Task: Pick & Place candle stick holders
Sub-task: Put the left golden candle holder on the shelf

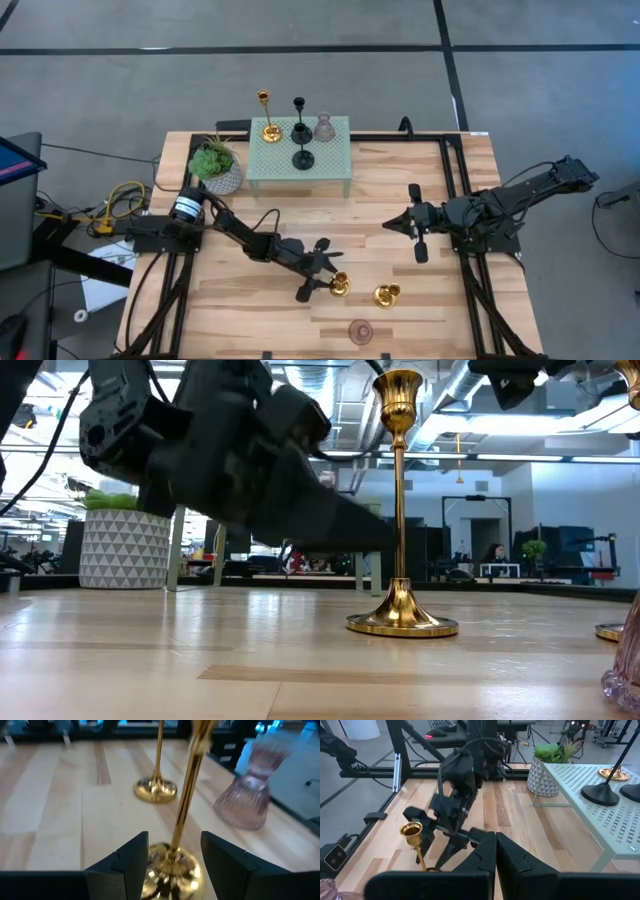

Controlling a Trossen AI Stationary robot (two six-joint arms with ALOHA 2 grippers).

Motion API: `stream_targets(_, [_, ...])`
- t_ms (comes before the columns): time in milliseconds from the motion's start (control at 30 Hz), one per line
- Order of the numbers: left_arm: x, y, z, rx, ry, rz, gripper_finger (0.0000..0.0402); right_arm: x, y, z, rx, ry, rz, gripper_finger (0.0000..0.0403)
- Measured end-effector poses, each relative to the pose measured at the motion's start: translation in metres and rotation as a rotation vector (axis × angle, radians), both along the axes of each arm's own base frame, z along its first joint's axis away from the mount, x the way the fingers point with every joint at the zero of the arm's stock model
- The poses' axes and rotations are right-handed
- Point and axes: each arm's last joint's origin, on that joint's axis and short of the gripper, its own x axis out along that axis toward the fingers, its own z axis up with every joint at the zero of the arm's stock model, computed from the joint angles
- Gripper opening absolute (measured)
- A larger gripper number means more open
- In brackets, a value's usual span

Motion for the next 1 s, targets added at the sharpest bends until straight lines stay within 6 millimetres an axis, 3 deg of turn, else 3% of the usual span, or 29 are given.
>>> stream_targets(200, [0.019, -0.008, -0.019, 0.007, 0.032, -0.009, 0.0182, 0.000, 0.000, 0.000, 0.002, -0.003, 0.000, 0.0000])
stream_targets(533, [0.018, -0.006, -0.006, -0.001, 0.003, -0.005, 0.0179, 0.000, 0.000, 0.000, 0.002, -0.002, 0.001, 0.0000])
stream_targets(1000, [0.018, -0.005, -0.011, -0.014, 0.054, 0.003, 0.0100, 0.000, 0.000, 0.000, 0.001, 0.004, 0.001, 0.0000])
